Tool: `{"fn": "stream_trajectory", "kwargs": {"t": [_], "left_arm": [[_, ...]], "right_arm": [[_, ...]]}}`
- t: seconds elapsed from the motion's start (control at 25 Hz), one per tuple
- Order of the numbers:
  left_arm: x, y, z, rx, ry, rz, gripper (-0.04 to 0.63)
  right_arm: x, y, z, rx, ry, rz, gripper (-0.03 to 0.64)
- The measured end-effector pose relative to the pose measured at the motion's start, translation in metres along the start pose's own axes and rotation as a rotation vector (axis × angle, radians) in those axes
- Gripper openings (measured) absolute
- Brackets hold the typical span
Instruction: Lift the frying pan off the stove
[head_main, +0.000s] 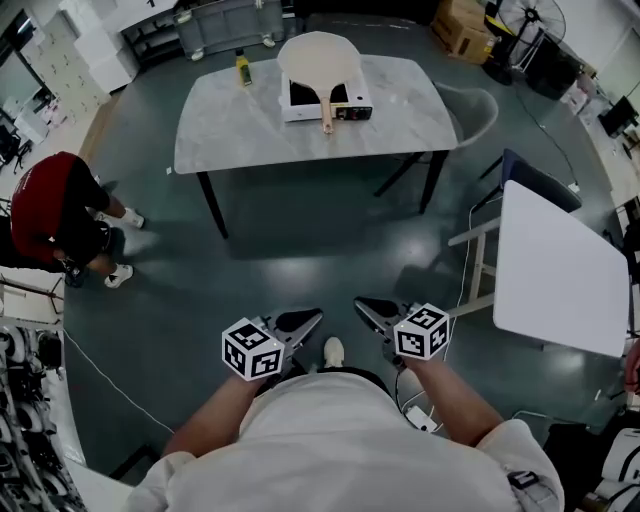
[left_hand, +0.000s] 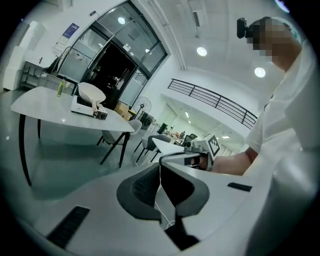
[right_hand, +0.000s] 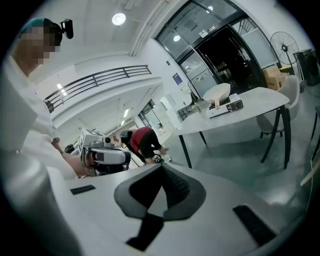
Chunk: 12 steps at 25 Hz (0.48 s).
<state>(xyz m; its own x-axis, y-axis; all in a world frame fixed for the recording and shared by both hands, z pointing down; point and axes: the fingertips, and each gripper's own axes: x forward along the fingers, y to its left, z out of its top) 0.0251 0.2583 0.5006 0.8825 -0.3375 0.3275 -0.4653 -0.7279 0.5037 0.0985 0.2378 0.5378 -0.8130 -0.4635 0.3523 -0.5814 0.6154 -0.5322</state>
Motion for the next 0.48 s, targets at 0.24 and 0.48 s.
{"fn": "stream_trajectory", "kwargs": {"t": [0.24,0.48], "left_arm": [[0.036,0.033,0.032,-0.029,-0.001,0.028,0.021],[0.061,0.103,0.064,-0.060,-0.008,0.035,0.033]], "right_arm": [[0.005,-0.066,0.032,0.105,-0.027,0.014,0.036],[0.036,-0.141,0.064,0.210,-0.044,-0.020,0.098]]}}
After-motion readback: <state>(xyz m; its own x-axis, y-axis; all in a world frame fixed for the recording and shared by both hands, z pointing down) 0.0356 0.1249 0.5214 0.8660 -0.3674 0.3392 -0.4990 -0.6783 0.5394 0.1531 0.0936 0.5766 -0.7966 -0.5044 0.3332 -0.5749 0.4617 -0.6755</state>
